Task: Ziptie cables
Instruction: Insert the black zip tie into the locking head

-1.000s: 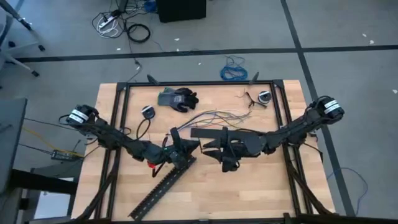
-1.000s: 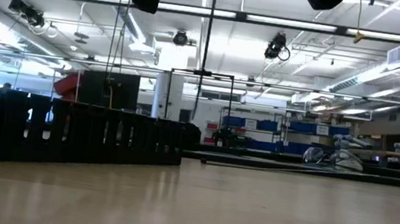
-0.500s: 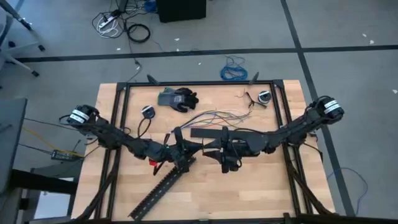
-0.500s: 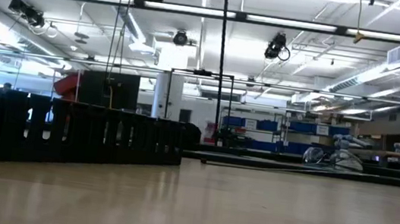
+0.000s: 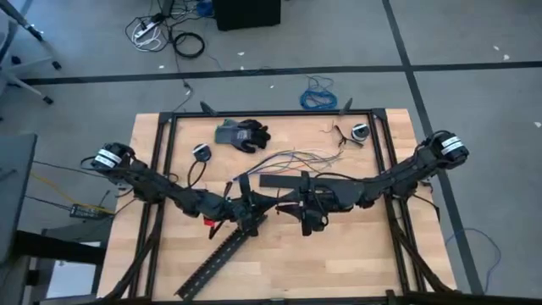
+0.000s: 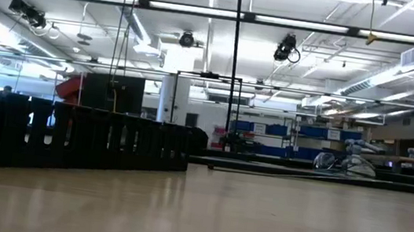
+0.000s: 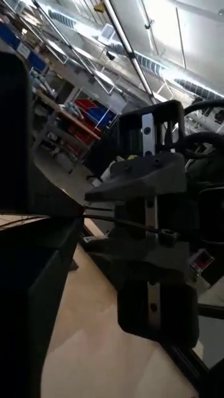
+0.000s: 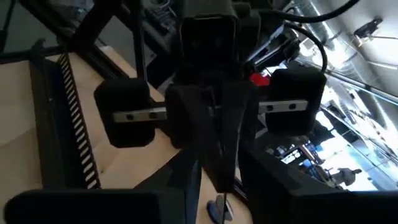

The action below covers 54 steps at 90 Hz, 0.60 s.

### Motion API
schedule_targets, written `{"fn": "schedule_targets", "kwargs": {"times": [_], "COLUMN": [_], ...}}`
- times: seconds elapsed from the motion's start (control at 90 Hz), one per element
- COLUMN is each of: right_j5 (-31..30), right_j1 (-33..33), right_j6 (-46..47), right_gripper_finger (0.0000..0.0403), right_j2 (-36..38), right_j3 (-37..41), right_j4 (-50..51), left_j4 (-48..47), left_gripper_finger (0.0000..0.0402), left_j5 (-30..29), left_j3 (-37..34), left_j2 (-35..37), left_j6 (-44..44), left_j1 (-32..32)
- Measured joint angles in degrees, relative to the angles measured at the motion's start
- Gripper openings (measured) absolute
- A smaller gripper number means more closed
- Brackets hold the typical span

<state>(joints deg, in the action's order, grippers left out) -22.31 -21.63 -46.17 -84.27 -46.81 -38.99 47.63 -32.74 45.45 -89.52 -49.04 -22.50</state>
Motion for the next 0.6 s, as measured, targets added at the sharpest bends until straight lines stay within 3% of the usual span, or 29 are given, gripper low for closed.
{"fn": "schedule_targets", "kwargs": {"times": [0.267,0.6], "right_j5": [-0.04,-2.02], "right_j1": [-0.54,-1.27], "right_j6": [-0.46,0.62], "right_gripper_finger": [0.0065,0.0059], "right_j2": [0.0,0.0], "right_j3": [0.0,0.0], "right_j4": [-1.48,-0.98], "left_j4": [-1.35,-1.32], "left_gripper_finger": [0.0,0.0], "left_j5": [-0.23,-0.6], "left_j3": [0.0,0.0], "left_j2": [0.0,0.0], "left_j6": [0.01,0.0], "left_j1": [0.0,0.0]}}
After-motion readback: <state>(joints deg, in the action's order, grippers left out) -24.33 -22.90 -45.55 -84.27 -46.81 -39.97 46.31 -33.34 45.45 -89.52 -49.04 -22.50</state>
